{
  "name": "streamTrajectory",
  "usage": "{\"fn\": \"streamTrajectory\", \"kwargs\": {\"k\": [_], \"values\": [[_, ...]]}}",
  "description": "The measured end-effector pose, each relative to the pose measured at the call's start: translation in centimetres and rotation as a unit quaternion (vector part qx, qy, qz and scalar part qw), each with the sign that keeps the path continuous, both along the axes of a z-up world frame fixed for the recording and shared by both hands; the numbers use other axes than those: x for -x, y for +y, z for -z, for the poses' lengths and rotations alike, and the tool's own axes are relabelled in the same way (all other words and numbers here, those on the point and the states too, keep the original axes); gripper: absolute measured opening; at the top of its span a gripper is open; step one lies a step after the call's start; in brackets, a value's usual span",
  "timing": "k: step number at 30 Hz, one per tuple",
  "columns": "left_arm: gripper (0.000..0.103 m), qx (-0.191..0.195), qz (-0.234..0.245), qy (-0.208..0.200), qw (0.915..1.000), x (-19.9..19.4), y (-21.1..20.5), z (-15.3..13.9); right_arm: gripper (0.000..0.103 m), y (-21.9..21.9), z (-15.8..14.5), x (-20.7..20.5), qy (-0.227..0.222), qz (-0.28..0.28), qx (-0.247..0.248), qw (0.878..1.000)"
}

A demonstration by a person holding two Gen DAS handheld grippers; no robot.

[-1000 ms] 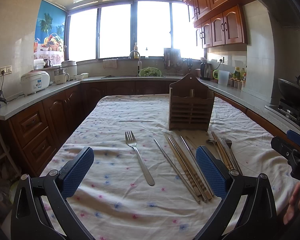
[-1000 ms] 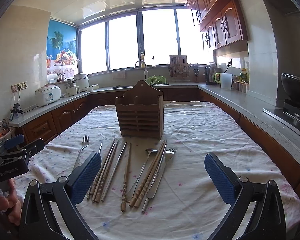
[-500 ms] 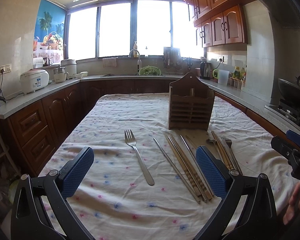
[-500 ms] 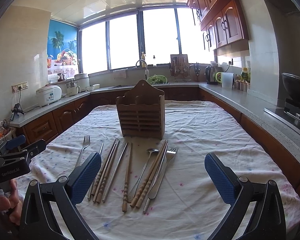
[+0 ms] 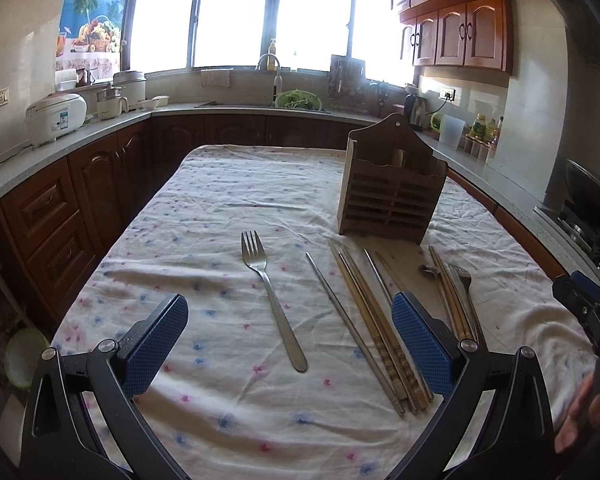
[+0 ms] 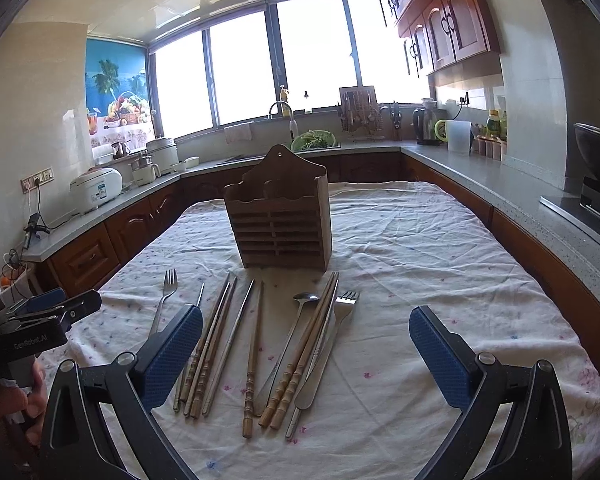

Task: Organize utensils
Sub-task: 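Grasp a thin metal chopstick with the left tool while the right tool grasps the steel spoon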

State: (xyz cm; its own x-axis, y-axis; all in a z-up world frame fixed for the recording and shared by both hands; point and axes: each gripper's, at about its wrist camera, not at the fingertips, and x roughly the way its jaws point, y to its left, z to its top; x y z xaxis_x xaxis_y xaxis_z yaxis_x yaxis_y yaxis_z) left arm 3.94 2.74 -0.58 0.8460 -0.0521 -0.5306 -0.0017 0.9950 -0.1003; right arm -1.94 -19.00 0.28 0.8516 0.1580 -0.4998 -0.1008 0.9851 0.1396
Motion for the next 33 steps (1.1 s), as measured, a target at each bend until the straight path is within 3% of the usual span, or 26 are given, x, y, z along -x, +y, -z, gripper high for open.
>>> {"fn": "streamTrajectory", "kwargs": {"k": [6, 10, 18, 20, 25, 33], "values": [[0.103, 0.013, 0.014, 0.03, 0.9994, -2.8, 0.0, 0.1, 0.099, -1.0, 0.6, -2.3, 0.031, 0.002, -0.025, 0.999], [0.1, 0.009, 0.026, 0.047, 0.9985, -4.6, -0.5, 0.2, 0.08, -1.4, 1.2, -4.3, 0.062, 0.001, -0.042, 0.997], [0.065, 0.018, 0.055, 0.104, 0.9928, -8.9, -1.2, 1.6, 0.038, 0.8, 2.9, -8.3, 0.122, -0.04, -0.047, 0.991], [0.051, 0.028, 0.062, 0.126, 0.9898, -10.1, -1.2, 2.4, 0.03, 1.4, 3.6, -9.5, 0.141, -0.047, -0.045, 0.988], [0.039, 0.048, 0.079, 0.17, 0.981, -12.9, -1.4, 4.3, 0.026, 2.0, 5.4, -11.9, 0.182, -0.052, -0.044, 0.981], [0.031, 0.032, 0.099, 0.213, 0.9714, -16.1, -2.4, 6.2, 0.021, 1.9, 8.3, -14.9, 0.238, -0.046, -0.04, 0.969]]}}
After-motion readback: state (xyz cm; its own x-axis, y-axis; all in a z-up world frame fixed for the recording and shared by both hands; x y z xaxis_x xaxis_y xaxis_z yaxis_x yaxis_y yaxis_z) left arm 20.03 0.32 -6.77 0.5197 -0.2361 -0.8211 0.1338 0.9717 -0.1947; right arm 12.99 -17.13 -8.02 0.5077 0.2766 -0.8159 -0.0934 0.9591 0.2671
